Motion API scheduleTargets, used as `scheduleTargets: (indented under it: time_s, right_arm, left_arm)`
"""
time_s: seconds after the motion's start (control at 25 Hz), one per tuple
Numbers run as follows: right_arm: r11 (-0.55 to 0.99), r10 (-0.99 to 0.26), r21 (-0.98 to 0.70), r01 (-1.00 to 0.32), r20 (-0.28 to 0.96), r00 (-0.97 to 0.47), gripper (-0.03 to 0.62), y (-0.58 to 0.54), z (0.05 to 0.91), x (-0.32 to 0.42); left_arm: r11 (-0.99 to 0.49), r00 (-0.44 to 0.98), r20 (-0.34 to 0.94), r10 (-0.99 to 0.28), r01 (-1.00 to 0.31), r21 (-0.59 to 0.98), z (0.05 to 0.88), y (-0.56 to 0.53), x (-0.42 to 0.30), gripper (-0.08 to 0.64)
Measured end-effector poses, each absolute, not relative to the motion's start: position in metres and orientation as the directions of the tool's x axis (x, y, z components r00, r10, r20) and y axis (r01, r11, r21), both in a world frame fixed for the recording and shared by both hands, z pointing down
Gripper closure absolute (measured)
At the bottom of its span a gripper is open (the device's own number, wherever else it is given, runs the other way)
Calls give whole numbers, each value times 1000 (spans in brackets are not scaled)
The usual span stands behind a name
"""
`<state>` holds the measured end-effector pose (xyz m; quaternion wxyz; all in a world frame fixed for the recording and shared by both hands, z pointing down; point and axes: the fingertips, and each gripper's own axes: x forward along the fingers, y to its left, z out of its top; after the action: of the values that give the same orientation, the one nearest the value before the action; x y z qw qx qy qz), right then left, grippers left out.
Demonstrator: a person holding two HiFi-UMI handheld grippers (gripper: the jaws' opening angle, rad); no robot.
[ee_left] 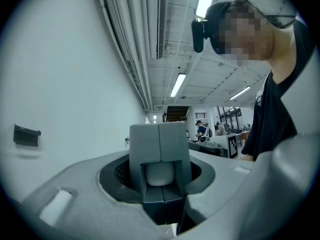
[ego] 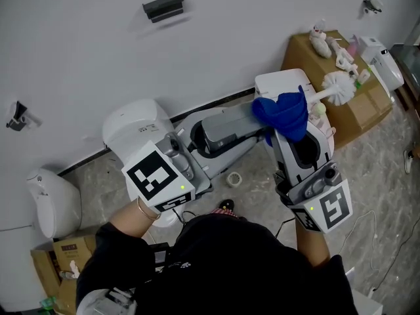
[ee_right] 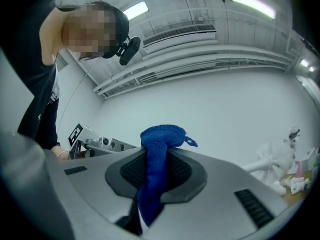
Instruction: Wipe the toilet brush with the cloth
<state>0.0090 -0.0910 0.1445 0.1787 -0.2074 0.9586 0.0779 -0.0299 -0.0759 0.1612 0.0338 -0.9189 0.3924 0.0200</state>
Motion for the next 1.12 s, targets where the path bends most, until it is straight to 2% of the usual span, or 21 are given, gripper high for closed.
scheduleTargets:
  time_s: [0.24, 0.68, 1.12]
  right_arm:
    - [901, -366, 82, -425, -382, -849, 526, -90, 142, 11]
    - [880, -365, 151, -450, -393, -844, 525, -86, 134, 11]
    - [863, -397, 170, -477, -356, -846, 526, -89, 138, 9]
  left_arm:
    - [-695, 698, -74, -712, -716, -59, 158, -74, -28, 390]
    - [-713, 702, -136, -699, -698, 62, 156, -74, -28, 390]
    - [-696, 688, -108, -718, -716, 62, 158, -75, -30, 390]
